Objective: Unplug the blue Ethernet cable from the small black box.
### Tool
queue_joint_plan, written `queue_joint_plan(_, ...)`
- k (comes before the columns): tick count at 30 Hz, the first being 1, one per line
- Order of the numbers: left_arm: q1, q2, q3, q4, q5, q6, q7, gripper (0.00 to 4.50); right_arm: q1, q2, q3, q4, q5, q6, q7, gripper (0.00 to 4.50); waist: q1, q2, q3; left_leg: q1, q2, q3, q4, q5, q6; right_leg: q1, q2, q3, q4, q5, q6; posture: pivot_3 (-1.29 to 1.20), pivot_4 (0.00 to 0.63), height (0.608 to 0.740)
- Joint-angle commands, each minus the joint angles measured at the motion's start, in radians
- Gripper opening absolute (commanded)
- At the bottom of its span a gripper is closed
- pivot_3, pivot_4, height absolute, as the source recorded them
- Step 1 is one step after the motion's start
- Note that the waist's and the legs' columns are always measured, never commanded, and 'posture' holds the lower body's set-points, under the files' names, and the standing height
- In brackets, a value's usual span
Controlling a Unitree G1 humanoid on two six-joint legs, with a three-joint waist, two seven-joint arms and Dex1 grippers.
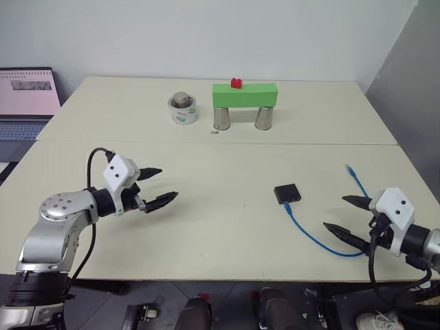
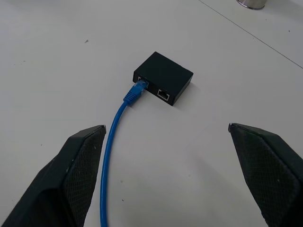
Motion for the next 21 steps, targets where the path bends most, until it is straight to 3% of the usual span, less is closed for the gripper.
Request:
queue_joint_plan(1,0.001,0.001,0.031,-0.042,-0.023,-0.01,-0.003,4.5,-0.004,-0.013,-0.018,-0.011,-0.004,-0.025,0.01,4.37,0.0,0.0,0.0,0.0,0.0,0.0,0.0,0.0,0.0,0.0,0.0,0.0,0.0,0.0,0.0,0.0,0.15,0.74)
queue_joint_plan(14,-0.009,-0.027,-0.012,-0.09,-0.031,0.019,-0.008,4.5,0.033,-0.008,-0.036,-0.062,0.037,0.019,0.003,4.37,0.0,0.0,0.0,0.0,0.0,0.0,0.0,0.0,0.0,0.0,0.0,0.0,0.0,0.0,0.0,0.0,0.15,0.74)
queue_joint_plan(21,-0.059,-0.049,-0.087,-0.123,-0.076,0.052,-0.082,4.5,0.005,0.111,0.08,-0.115,0.02,0.105,-0.161,4.37,0.0,0.0,0.0,0.0,0.0,0.0,0.0,0.0,0.0,0.0,0.0,0.0,0.001,0.0,0.0,0.0,0.15,0.74)
